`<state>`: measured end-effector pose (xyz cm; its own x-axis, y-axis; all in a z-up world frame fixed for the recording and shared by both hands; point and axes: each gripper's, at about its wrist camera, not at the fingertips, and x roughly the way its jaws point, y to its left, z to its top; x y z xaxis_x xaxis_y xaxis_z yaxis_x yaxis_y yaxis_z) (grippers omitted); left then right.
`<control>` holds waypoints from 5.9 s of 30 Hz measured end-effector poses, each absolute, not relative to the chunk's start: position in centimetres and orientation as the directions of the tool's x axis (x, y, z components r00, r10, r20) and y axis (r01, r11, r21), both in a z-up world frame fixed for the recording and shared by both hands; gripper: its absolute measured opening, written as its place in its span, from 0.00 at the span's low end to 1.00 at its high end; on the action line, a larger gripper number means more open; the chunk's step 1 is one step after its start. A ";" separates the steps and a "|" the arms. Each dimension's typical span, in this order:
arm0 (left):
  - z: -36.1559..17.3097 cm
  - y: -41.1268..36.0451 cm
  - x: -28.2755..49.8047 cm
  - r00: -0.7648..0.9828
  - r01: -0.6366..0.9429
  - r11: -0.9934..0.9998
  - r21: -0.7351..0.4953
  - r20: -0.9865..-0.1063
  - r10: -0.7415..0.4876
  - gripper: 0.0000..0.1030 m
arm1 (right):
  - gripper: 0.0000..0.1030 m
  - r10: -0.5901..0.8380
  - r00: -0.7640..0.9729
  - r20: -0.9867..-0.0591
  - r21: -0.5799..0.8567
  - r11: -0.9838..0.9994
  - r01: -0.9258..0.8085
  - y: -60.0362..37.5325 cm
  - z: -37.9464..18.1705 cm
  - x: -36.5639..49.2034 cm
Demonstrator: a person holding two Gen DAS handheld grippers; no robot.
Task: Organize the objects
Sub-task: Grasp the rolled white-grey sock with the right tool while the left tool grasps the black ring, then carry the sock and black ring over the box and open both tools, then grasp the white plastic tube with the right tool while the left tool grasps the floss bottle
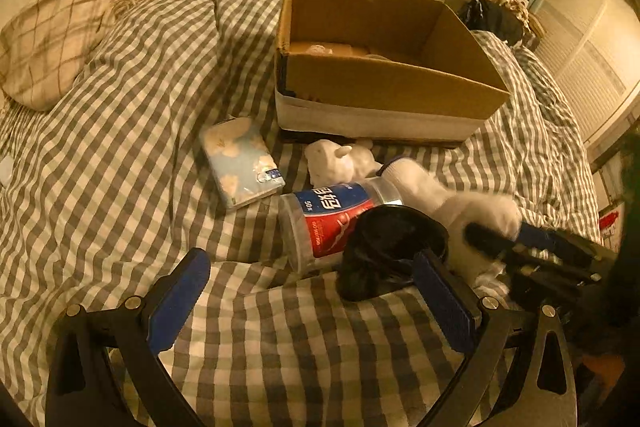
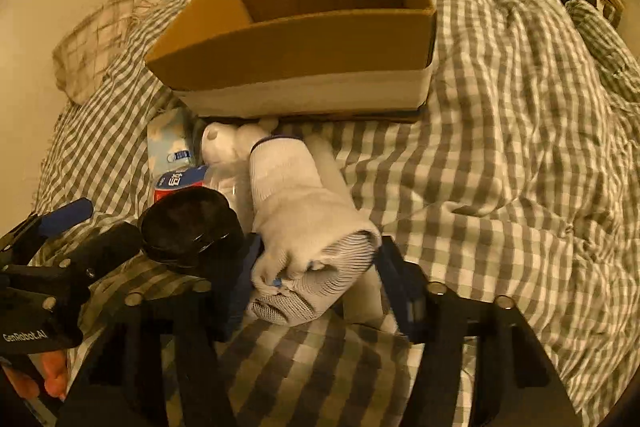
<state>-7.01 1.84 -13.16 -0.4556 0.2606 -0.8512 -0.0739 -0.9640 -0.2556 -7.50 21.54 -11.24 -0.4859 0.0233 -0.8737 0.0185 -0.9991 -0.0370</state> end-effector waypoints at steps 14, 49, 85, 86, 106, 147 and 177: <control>-13.3 8.4 -9.1 -0.381 -0.250 -0.950 -0.188 -0.883 0.275 1.00 | 0.43 0.162 -0.625 -0.763 -0.112 -0.987 -0.119 24.9 -6.6 -5.9; -4.7 2.2 -6.4 -0.553 -0.216 -0.927 -0.306 -0.744 0.374 0.69 | 0.43 0.184 -0.727 -0.662 -0.203 -0.977 -0.063 18.9 -0.2 -1.4; -4.6 5.6 -25.7 -0.613 -0.272 -0.941 -0.203 -0.717 0.332 0.69 | 0.38 0.135 -0.756 -0.641 -0.170 -0.985 -0.032 21.4 1.2 -20.0; -5.1 5.6 -25.9 -0.608 -0.271 -0.941 -0.201 -0.723 0.329 0.69 | 0.38 0.135 -0.751 -0.646 -0.170 -0.985 -0.031 21.4 0.8 -20.3; 0.6 1.9 -20.8 -0.679 -0.266 -0.941 -0.209 -0.653 0.337 0.96 | 0.70 0.194 -0.808 -0.556 -0.185 -0.977 -0.107 21.4 6.1 -14.8; -13.0 -0.3 -9.5 -0.530 -0.018 -0.980 -0.198 -0.829 0.177 1.00 | 0.75 0.213 -0.548 -0.809 -0.179 -0.977 -0.116 22.7 -9.6 -8.4; -16.6 7.3 -13.2 -0.356 -0.126 -0.980 -0.152 -0.915 0.187 1.00 | 0.12 0.194 -0.550 -0.812 -0.153 -0.981 -0.119 24.6 -10.1 -8.8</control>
